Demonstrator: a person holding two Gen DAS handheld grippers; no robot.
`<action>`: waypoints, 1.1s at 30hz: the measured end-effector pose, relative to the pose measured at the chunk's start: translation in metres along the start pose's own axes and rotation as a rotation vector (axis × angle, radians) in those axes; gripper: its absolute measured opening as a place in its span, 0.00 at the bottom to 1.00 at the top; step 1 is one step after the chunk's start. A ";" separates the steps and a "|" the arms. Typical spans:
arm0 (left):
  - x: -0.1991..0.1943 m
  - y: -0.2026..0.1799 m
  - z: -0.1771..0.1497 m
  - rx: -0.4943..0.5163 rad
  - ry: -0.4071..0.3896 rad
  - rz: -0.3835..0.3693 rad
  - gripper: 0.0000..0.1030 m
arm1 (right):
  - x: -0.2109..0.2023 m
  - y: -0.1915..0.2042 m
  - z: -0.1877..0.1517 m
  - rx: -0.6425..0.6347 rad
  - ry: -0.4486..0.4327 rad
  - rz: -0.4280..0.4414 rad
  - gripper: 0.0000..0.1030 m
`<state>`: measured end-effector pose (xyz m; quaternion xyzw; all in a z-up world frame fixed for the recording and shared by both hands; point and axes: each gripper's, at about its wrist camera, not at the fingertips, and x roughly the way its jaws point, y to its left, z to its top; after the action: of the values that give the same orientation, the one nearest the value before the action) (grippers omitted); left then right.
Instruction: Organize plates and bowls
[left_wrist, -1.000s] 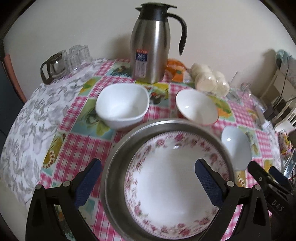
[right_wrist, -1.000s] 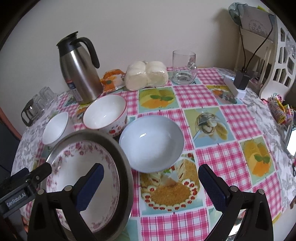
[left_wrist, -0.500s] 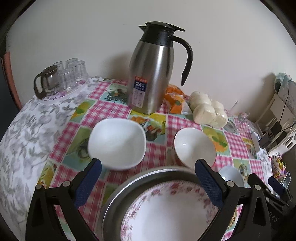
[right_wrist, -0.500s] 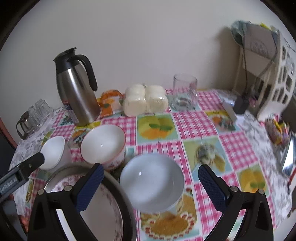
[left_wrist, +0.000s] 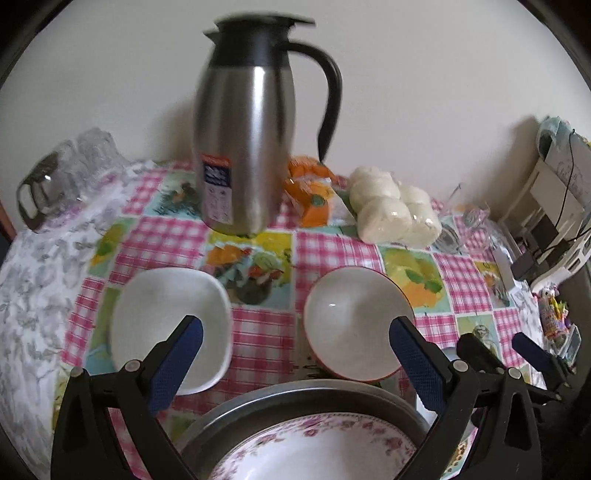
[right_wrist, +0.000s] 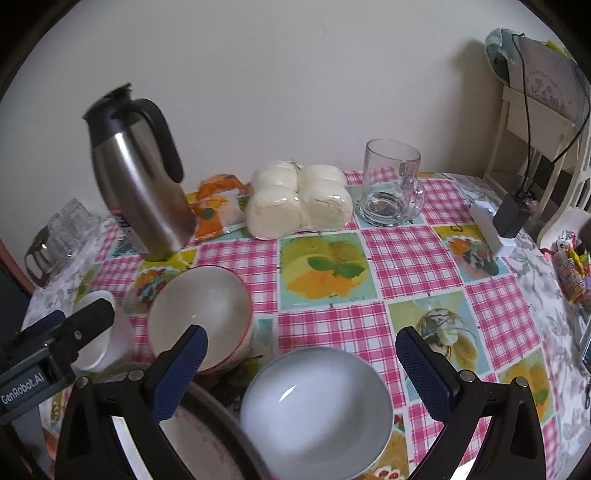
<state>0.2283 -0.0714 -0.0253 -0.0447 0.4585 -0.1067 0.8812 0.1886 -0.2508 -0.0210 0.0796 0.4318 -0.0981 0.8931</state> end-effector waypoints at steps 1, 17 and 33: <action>0.005 -0.002 0.003 0.002 0.016 -0.001 0.98 | 0.005 -0.001 0.001 0.001 0.010 0.000 1.00; 0.054 -0.012 0.021 0.008 0.167 0.035 0.74 | 0.053 0.014 0.006 -0.062 0.113 0.008 0.80; 0.088 -0.013 0.006 0.008 0.287 0.055 0.30 | 0.070 0.030 -0.001 -0.091 0.159 0.097 0.39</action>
<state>0.2802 -0.1046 -0.0902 -0.0131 0.5802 -0.0898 0.8094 0.2381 -0.2294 -0.0750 0.0674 0.5009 -0.0286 0.8624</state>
